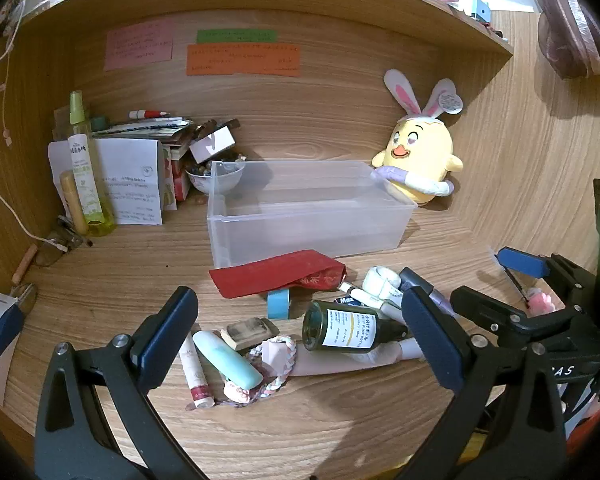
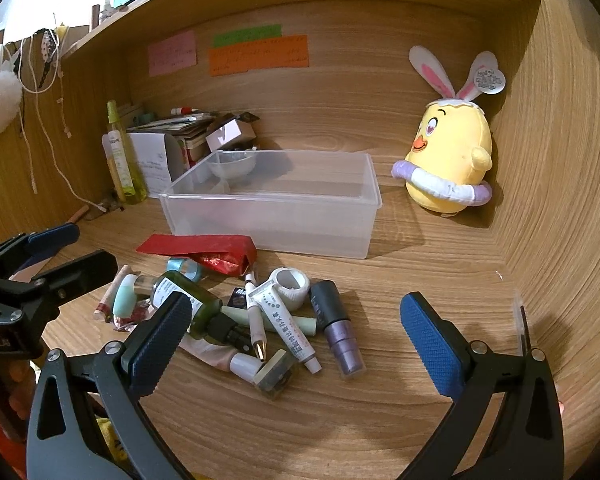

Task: Organize objects
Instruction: 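Reach both grippers toward the pile of small items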

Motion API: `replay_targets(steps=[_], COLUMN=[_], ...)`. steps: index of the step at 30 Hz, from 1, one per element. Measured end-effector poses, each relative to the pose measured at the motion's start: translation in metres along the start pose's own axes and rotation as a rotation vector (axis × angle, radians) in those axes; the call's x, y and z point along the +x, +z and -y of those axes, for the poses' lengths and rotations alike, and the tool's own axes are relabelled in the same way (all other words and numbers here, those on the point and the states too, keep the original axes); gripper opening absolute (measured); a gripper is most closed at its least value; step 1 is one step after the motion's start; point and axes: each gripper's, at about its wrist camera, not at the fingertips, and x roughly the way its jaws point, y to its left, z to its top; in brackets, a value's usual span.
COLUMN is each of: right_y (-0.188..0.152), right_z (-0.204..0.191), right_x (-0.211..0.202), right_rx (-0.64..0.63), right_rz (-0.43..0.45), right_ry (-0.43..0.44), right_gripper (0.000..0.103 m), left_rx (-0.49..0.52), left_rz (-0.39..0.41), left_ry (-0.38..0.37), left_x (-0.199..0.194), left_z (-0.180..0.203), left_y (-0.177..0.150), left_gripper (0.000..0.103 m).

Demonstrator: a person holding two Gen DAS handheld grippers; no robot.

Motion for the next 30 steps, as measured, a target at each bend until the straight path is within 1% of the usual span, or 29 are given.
replay_targets(steps=[30], right_y=[-0.0001], right_z=[-0.002], right_x=[0.0017], right_rx=[0.006], right_rz=[-0.009], right_ry=[0.007], right_gripper=[0.103], left_rx=[-0.014], left_rz=[-0.018], left_ry=[-0.006], left_x=[0.0017], left_z=[-0.0032], left_y=[-0.0051], left_gripper=[0.103])
